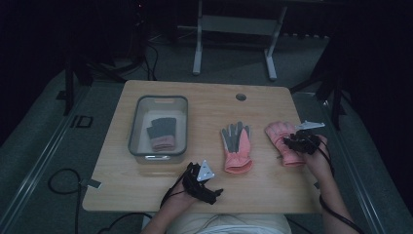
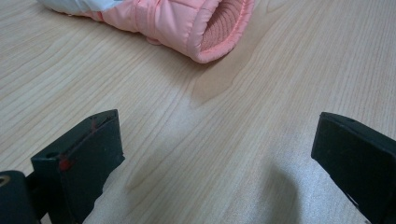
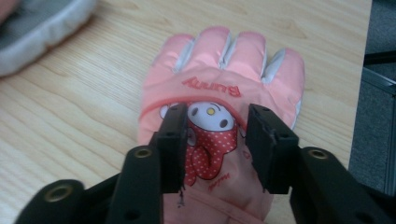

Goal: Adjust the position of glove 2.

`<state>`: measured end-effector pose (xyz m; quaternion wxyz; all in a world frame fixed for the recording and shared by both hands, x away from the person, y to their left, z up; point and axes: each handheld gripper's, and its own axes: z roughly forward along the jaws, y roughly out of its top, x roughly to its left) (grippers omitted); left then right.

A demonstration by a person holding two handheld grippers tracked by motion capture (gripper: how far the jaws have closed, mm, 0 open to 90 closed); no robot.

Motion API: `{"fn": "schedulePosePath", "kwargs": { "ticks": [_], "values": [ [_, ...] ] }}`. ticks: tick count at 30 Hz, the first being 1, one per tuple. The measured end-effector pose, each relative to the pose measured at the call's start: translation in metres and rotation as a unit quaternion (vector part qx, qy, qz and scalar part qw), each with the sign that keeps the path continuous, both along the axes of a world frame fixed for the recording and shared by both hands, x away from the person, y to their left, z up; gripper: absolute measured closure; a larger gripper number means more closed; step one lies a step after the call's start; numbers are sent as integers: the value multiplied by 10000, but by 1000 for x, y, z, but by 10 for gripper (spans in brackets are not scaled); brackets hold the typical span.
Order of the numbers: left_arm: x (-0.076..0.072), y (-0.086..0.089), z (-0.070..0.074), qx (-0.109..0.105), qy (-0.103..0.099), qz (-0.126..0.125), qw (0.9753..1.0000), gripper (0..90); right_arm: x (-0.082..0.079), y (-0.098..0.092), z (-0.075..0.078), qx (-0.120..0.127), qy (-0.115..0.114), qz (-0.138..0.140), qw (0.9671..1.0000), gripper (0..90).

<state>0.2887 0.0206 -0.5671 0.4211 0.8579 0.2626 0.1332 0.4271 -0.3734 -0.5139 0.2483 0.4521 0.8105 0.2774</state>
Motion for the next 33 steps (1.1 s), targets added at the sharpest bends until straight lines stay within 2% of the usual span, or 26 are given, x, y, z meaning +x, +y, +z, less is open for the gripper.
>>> {"fn": "schedulePosePath", "kwargs": {
  "ticks": [3, 6, 9, 10, 12, 16, 19, 20, 21, 24, 25, 26, 28, 29, 33],
  "values": [
    [0, 1, 0, -43, -2, 7, 10000, 15, 3, -1, -5, 31, 61, 0, 10000, 609],
    [-1, 1, 0, -16, -8, 2, 10000, 15, 4, 0, -11, 152, 150, -103, 9997, 697],
    [-1, 0, 0, 18, -9, -12, 10000, 15, 4, 1, -11, 171, 160, -148, 9996, 740],
    [0, 0, 0, 35, 20, -22, 10000, 15, 4, 2, -10, 229, 188, -307, 9991, 817],
    [0, 0, 0, 15, 20, -3, 10000, 15, 3, 3, -8, 307, 200, -425, 9984, 842],
    [0, 0, 0, 29, 11, -13, 10000, 15, -3, 6, 6, 360, 155, -649, 9971, 860],
    [0, 0, 0, 43, 34, -20, 10000, 15, -10, 10, 20, 592, 64, -781, 9952, 862],
    [0, 0, 0, 43, 34, -20, 10000, 15, -10, 10, 20, 592, 64, -781, 9952, 862],
    [0, 0, 0, 32, 20, -16, 10000, 15, -17, 14, 30, 672, -31, -897, 9937, 862],
    [0, 0, 0, 46, 22, -20, 10000, 15, -28, 23, 44, 810, -173, -987, 9917, 862],
    [0, 0, 0, 57, 19, -27, 10000, 15, -28, 23, 44, 810, -173, -987, 9917, 862],
    [0, 0, 0, 55, 14, -28, 10000, 15, -34, 30, 52, 831, -248, -1030, 9909, 862],
    [0, 0, 0, 54, 14, -19, 10000, 15, -38, 34, 55, 846, -269, -1077, 9902, 862],
    [0, 0, 0, 53, 3, -23, 10000, 15, -45, 40, 59, 941, -317, -1150, 9884, 862],
    [-1, 0, 0, 58, -12, -27, 10000, 15, -50, 50, 56, 1007, -314, -1202, 9871, 862]
  ]
}}
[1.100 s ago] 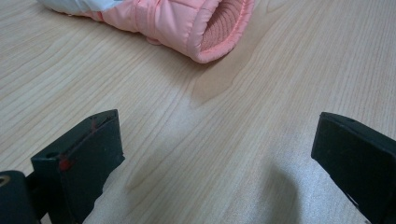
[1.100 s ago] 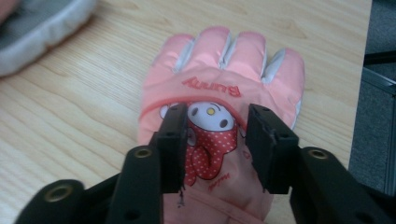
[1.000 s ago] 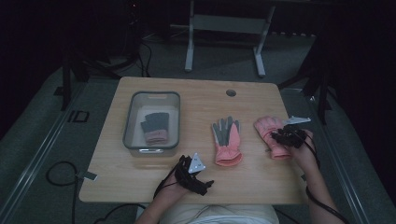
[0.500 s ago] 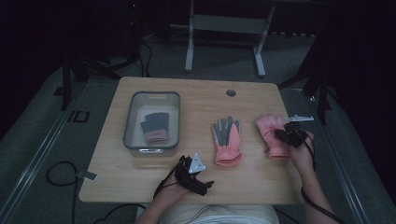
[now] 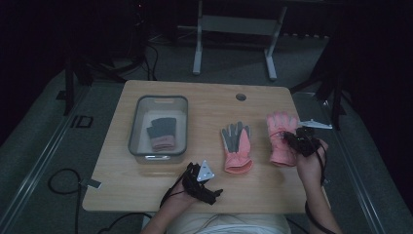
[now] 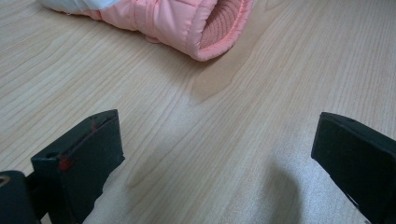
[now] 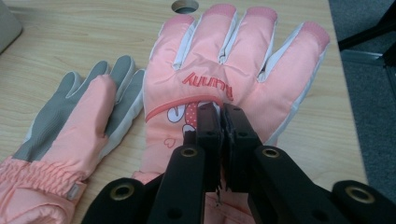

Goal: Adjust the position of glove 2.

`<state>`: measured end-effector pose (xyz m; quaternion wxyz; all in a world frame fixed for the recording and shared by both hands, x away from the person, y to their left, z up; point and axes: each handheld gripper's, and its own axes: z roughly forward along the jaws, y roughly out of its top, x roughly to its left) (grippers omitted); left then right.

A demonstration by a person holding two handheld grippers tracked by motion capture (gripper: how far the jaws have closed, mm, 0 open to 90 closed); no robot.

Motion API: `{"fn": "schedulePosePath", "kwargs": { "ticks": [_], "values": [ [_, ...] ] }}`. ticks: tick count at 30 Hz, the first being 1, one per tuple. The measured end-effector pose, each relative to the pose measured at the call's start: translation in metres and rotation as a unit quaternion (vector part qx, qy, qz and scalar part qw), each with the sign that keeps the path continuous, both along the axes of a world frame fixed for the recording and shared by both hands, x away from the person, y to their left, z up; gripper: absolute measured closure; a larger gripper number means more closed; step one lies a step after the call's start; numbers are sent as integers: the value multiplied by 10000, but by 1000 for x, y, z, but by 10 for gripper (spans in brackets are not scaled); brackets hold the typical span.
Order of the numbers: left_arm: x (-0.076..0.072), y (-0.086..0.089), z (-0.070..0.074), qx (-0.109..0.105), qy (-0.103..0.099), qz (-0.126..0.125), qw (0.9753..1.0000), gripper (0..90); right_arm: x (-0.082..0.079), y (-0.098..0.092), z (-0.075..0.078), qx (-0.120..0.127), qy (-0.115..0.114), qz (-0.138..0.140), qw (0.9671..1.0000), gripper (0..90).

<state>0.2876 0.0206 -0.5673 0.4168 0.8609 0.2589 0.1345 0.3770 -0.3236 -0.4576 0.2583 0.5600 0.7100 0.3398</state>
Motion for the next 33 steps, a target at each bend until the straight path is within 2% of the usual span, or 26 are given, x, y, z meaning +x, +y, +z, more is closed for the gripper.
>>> {"fn": "schedulePosePath", "kwargs": {
  "ticks": [4, 5, 7, 8, 17, 19, 24, 27, 29, 33],
  "values": [
    [0, 0, 0, 25, -6, -8, 10000, 15, -1, 5, -8, 70, 83, -59, 9999, 863],
    [0, -1, 0, 36, -17, -8, 10000, 15, 0, 9, -18, 39, 161, -88, 9998, 862],
    [-1, -1, 0, 27, -15, -5, 10000, 15, 1, 10, -21, 45, 213, -80, 9997, 862],
    [-1, -1, 0, 28, -22, -7, 10000, 15, 5, 12, -31, 27, 296, -123, 9995, 862],
    [-1, -1, 0, 52, -34, 7, 10000, 15, 15, 15, -51, -105, 527, -75, 9985, 863],
    [-1, -1, 0, 47, -38, 4, 10000, 15, 18, 17, -55, -177, 542, 60, 9984, 855],
    [-1, -1, 0, 77, -31, -16, 10000, 15, 23, 16, -58, -223, 621, 175, 9977, 832],
    [-1, -1, 0, 48, -30, -8, 10000, 15, 22, 12, -52, -176, 560, 296, 9978, 786],
    [-1, -1, 0, 62, -35, -27, 10000, 15, 21, 9, -47, -138, 486, 567, 9971, 761],
    [-1, -1, 0, 63, -23, -31, 10000, 15, 21, 7, -43, -399, 435, 1024, 9930, 683]
  ]
}}
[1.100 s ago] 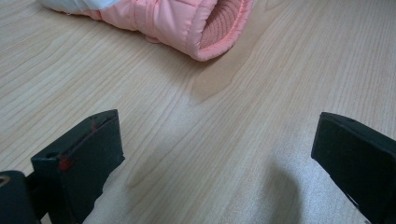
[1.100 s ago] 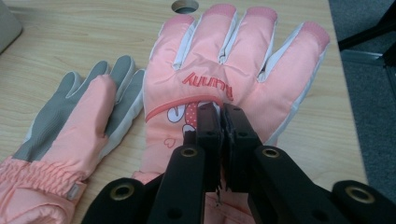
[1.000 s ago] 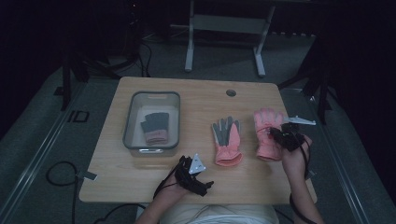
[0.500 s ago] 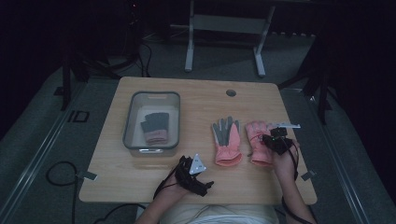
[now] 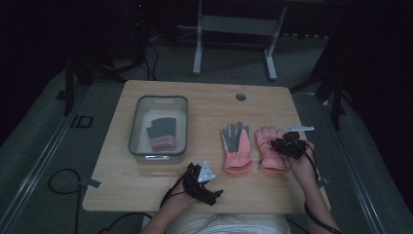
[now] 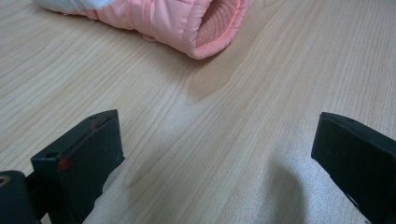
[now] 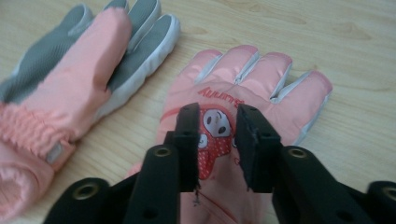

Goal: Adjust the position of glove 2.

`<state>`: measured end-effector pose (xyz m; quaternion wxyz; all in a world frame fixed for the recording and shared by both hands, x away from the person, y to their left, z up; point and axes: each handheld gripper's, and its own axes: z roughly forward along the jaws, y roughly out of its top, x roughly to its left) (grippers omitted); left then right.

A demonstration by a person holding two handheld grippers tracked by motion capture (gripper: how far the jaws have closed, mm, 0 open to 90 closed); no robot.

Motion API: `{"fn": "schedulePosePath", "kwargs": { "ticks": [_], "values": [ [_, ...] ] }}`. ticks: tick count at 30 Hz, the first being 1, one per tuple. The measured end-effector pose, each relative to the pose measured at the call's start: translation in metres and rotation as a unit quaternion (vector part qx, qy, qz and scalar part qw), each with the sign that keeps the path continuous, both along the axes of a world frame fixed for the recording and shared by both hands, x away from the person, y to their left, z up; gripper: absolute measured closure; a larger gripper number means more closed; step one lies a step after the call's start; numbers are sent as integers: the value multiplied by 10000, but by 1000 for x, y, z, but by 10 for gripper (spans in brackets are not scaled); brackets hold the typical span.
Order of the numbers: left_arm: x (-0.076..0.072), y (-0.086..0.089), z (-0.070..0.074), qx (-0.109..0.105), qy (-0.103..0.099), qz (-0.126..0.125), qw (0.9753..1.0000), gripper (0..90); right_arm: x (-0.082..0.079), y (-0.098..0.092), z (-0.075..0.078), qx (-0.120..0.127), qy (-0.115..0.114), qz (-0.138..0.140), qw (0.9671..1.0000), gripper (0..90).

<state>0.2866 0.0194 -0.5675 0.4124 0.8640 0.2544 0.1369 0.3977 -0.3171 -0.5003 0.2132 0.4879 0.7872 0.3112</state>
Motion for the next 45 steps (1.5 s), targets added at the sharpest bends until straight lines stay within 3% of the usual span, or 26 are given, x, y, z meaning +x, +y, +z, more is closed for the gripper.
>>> {"fn": "schedulePosePath", "kwargs": {
  "ticks": [5, 14, 16, 18, 22, 26, 27, 28, 32, 39, 45],
  "values": [
    [0, 0, 0, -2, 13, 5, 10000, 15, -3, -1, 2, -284, -2, 299, 9991, 629],
    [0, 0, 0, -16, 20, -7, 10000, 15, -2, -5, -13, -732, 72, 385, 9965, 535],
    [0, 0, 0, -22, 27, -3, 10000, 15, 0, -5, -18, -758, 157, 314, 9965, 500],
    [0, 0, 0, -22, 31, -2, 10000, 15, 1, -6, -22, -632, 230, 206, 9975, 484],
    [1, 0, 0, -32, 44, 8, 10000, 15, -2, -4, -24, -680, 117, 195, 9974, 482],
    [0, 0, 0, -28, 41, 14, 10000, 15, -4, -3, -27, -727, -34, 270, 9970, 557],
    [0, 0, 0, -26, 44, 19, 10000, 15, -5, -3, -27, -644, -13, 206, 9977, 597],
    [0, 0, 0, -28, 42, 19, 10000, 15, -6, -3, -27, -566, -2, 122, 9983, 710],
    [1, 0, 0, 2, 29, 7, 10000, 15, -8, 3, -23, -573, -37, 26, 9983, 843],
    [1, 0, 0, -18, 37, 8, 10000, 15, -9, 6, 0, -374, -159, -290, 9988, 883],
    [0, 0, 0, -3, 35, 2, 10000, 15, -13, 7, 30, -159, -466, -244, 9985, 887]
  ]
}}
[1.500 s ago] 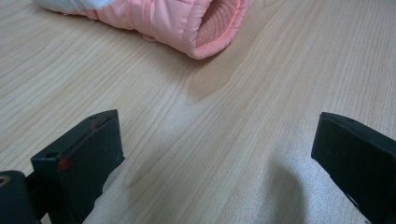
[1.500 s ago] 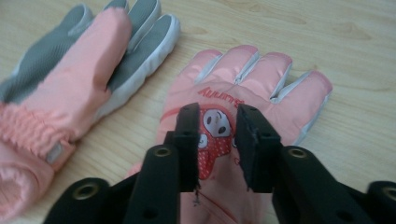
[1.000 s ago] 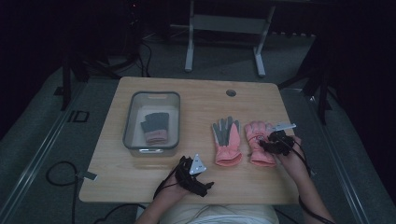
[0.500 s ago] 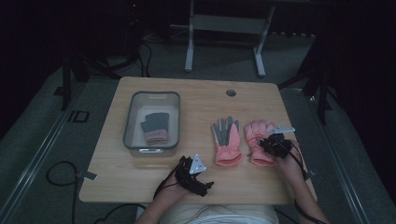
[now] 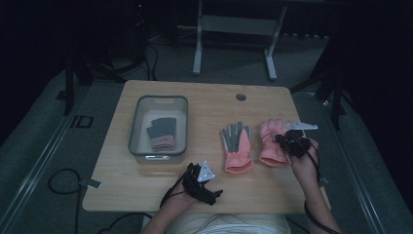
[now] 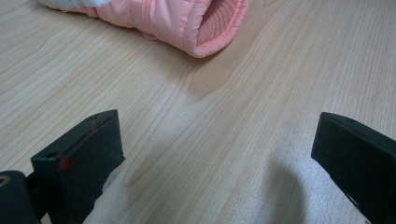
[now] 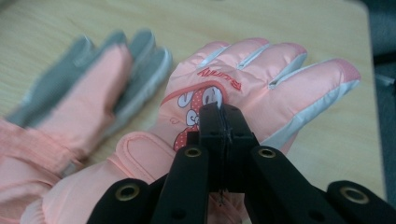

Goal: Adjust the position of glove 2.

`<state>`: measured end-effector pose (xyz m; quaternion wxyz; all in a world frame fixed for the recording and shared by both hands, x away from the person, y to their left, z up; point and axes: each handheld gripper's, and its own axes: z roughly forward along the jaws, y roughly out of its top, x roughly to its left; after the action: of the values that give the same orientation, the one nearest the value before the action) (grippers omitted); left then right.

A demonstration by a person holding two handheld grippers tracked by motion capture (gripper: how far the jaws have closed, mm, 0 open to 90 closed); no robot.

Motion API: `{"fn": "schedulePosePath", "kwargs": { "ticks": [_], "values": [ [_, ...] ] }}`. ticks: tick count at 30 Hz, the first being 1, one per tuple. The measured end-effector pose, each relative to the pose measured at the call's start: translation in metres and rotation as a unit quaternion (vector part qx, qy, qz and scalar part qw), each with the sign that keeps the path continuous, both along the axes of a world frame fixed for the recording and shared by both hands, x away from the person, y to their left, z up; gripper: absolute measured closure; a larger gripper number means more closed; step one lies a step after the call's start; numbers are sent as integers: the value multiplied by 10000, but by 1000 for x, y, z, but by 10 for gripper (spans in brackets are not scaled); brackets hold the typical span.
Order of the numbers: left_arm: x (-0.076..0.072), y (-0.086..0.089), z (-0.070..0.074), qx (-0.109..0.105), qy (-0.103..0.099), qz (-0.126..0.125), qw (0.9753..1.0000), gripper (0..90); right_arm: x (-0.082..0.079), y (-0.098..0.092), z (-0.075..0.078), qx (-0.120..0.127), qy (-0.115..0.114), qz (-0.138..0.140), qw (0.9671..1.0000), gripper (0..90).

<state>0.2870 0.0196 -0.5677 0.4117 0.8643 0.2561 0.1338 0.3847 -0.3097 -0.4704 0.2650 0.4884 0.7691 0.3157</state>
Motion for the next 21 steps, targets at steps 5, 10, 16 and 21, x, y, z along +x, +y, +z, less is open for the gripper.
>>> {"fn": "schedulePosePath", "kwargs": {
  "ticks": [5, 10, 16, 21],
  "values": [
    [0, 0, 0, 5, 9, 7, 10000, 15, -5, 8, 28, 77, -252, 209, 9994, 887],
    [0, 0, 0, 9, 9, 8, 10000, 15, -8, 26, 52, 94, -463, 523, 9975, 887],
    [0, 0, 0, -9, 5, 10, 10000, 15, -13, 56, 68, 127, -569, 882, 9944, 887],
    [0, 0, 0, -18, -3, 8, 10000, 15, -17, 81, 67, 122, -597, 1129, 9917, 888]
  ]
}}
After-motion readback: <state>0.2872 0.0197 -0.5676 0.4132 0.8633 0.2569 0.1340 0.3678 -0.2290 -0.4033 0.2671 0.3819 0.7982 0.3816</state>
